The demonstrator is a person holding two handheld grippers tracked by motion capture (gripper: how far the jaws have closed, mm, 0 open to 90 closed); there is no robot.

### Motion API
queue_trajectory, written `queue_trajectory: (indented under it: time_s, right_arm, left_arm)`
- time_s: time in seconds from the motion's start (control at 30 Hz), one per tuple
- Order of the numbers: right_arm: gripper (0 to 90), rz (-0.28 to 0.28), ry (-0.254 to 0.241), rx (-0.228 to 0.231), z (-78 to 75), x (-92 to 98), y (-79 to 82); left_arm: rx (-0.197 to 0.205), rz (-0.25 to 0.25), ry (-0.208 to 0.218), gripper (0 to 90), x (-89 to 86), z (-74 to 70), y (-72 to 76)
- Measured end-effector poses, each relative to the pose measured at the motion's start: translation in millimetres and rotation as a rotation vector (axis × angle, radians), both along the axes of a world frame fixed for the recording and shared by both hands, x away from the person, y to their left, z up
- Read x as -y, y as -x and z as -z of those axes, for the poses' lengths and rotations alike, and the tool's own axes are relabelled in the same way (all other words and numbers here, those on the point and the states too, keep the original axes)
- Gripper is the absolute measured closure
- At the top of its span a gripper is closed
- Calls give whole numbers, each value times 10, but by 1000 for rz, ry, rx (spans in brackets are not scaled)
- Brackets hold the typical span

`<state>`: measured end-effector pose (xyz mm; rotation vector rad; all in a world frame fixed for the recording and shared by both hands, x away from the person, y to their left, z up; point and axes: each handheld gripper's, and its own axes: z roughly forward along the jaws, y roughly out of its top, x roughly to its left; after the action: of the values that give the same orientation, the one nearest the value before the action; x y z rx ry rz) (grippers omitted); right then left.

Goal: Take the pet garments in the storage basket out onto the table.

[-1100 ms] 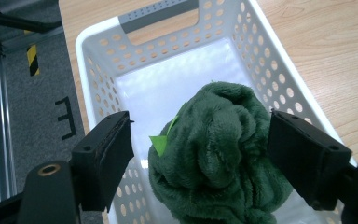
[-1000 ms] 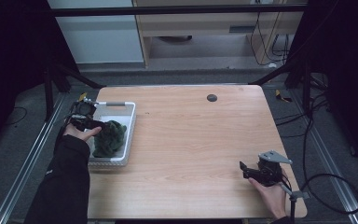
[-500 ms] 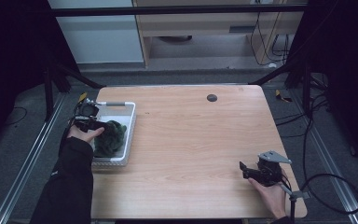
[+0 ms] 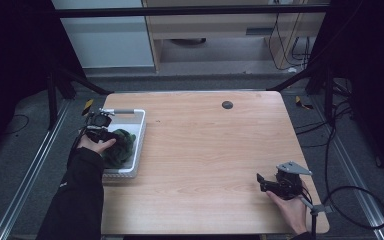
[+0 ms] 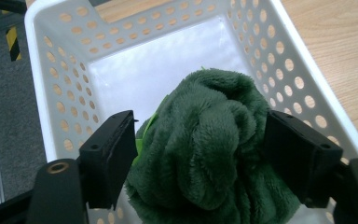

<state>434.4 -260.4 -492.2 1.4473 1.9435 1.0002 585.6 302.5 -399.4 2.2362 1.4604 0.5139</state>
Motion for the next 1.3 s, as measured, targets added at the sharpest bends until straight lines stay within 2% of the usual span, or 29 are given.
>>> queue_trajectory:
  time_s: [0.4, 0.53, 0.77, 1.03, 1.2, 1.3]
  right_arm:
    - [155, 0, 1, -3, 2, -3, -2]
    - [155, -1, 1, -6, 4, -7, -2]
    - [155, -1, -1, -8, 4, -11, -1]
    - [155, -1, 0, -8, 4, -10, -2]
    - [155, 1, 1, -7, 1, -9, 0]
    - [155, 1, 1, -7, 1, -12, 2]
  left_arm:
    - [-34, 24, -6, 399, -3, 58, -31]
    - [-44, 30, -3, 522, -21, 82, -19]
    - [-60, 33, 4, 637, -52, 84, -6]
    - [-57, 50, 2, 720, -54, 74, 14]
    - [-56, 61, -1, 733, -64, 32, 42]
    - [-42, 63, -5, 739, -92, -32, 65]
